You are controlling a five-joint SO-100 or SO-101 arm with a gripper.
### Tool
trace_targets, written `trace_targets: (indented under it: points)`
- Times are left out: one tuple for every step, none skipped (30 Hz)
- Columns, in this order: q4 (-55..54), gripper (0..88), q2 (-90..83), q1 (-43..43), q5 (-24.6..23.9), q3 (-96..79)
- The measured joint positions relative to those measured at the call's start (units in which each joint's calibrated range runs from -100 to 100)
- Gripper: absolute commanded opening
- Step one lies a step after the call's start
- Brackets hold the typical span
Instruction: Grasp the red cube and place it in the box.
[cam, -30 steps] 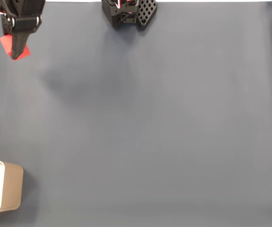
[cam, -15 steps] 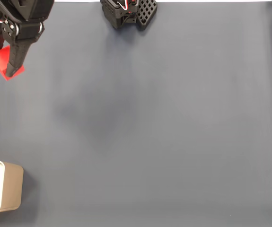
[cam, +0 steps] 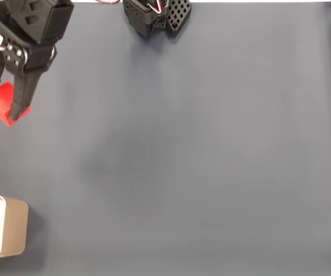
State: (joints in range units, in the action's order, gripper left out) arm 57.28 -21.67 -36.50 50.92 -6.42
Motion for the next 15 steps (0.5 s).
trace_targets:
  points:
    - [-0.2,0.0,1.2,0.2,0.0,1.2]
    - [-0.4,0.0,2.6,0.3,0.0,2.6]
    - [-0.5,0.0,4.0,0.4,0.0,4.1]
    - [-0.7,0.0,5.7,0.6,0.0,5.6]
    - [-0.8,0.0,7.2,0.6,0.0,7.3]
    - [-1.0,0.0,8.9,0.7,0.0,9.0]
    - [-1.1,0.0,10.4,0.7,0.0,10.7]
    - [-1.2,0.0,12.2,0.8,-0.1,12.6]
    - [-1.2,0.0,13.9,0.9,-0.2,14.5]
    - [-1.4,0.0,15.6,1.0,-0.2,16.5]
    - [-1.4,0.0,17.3,1.0,-0.3,18.3]
    - [-1.4,0.0,18.9,1.0,-0.3,20.2]
    - [-1.4,0.0,20.7,1.0,-0.4,21.9]
    - [-1.4,0.0,22.3,1.0,-0.4,23.8]
    - [-1.4,0.0,23.9,1.0,-0.5,25.5]
